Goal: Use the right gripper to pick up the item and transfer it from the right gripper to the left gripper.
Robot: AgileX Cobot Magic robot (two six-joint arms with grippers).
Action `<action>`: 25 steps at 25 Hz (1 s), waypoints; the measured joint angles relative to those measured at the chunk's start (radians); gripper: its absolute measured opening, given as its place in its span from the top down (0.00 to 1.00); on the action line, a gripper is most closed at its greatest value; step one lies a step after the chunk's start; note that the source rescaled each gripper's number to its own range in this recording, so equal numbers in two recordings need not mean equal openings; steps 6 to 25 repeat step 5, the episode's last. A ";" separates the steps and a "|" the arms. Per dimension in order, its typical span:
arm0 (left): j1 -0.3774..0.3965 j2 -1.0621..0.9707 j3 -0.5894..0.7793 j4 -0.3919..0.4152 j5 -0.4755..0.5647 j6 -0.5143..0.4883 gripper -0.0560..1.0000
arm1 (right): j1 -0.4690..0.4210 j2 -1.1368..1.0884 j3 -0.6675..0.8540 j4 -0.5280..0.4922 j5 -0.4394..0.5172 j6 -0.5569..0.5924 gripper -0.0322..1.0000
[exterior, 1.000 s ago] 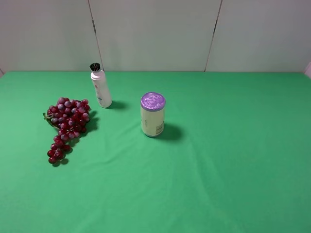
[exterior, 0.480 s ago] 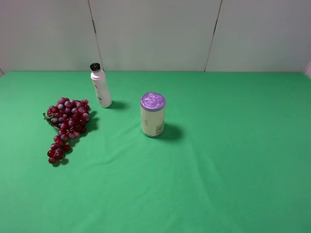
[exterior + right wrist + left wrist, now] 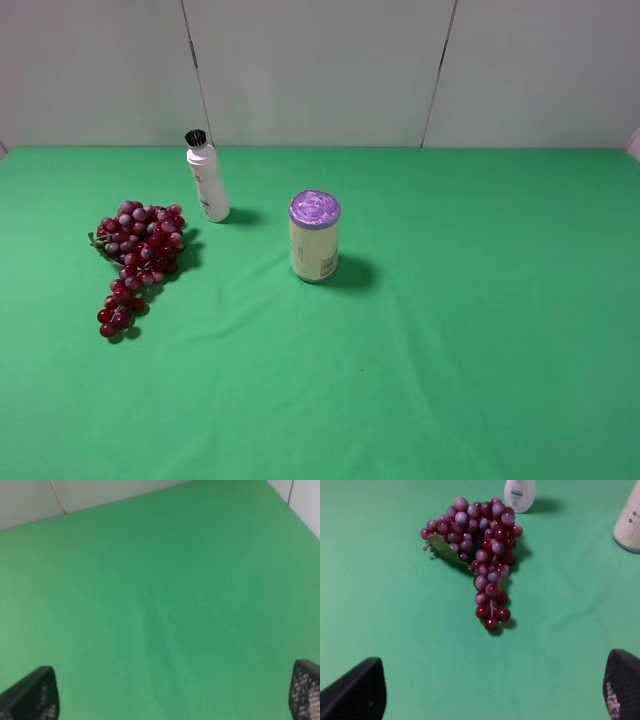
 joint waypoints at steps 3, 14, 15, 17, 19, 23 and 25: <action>0.000 0.000 0.000 0.000 0.000 0.001 0.19 | 0.000 0.000 0.000 0.000 0.000 0.000 0.00; 0.000 0.000 0.000 0.000 0.000 0.001 0.19 | 0.000 0.000 0.000 0.000 0.000 0.000 0.00; 0.000 0.000 0.000 0.000 0.000 0.001 0.19 | 0.000 0.000 0.000 0.000 0.000 0.000 0.00; 0.000 0.000 0.000 0.000 0.000 0.001 0.19 | 0.000 0.000 0.000 0.000 0.000 0.000 0.00; 0.000 0.000 0.000 0.000 0.000 0.001 0.19 | 0.000 0.000 0.000 0.000 0.000 0.000 0.00; 0.000 0.000 0.000 0.000 0.000 0.001 0.19 | 0.000 0.000 0.000 0.000 0.000 0.000 0.00; 0.000 0.000 0.000 0.000 0.000 0.001 0.19 | 0.000 0.000 0.000 0.000 0.000 0.000 0.00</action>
